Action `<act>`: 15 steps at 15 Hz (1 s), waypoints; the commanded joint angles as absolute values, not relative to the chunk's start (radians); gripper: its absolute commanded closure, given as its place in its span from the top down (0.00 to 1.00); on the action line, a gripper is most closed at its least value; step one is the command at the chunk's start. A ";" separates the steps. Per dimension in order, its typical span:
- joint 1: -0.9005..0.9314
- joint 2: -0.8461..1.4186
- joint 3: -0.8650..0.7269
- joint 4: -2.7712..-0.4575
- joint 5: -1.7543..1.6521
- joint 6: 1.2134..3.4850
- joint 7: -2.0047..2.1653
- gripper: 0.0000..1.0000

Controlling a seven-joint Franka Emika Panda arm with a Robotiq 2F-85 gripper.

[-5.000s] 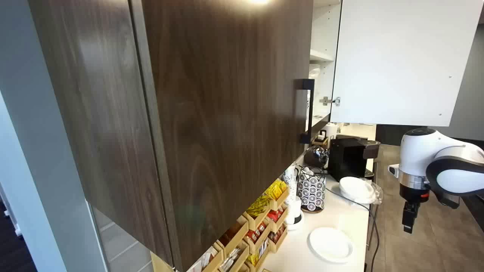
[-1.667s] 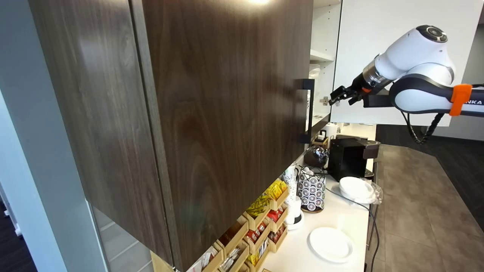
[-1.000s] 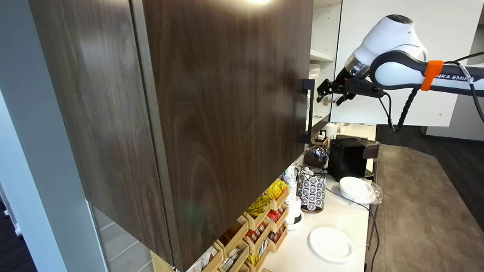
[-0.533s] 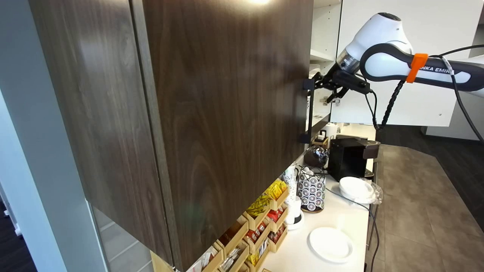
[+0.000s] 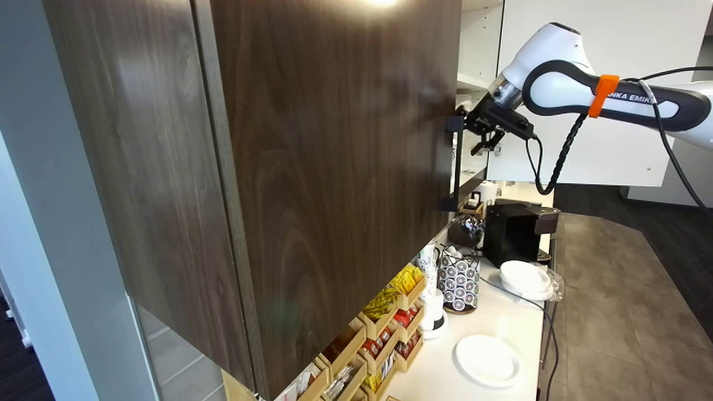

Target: Put the far left cup inside the far right cup in the cabinet

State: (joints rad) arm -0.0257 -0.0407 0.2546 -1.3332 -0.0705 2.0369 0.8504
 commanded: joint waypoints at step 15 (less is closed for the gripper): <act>-0.031 -0.028 0.253 -1.344 0.010 1.937 0.900 0.24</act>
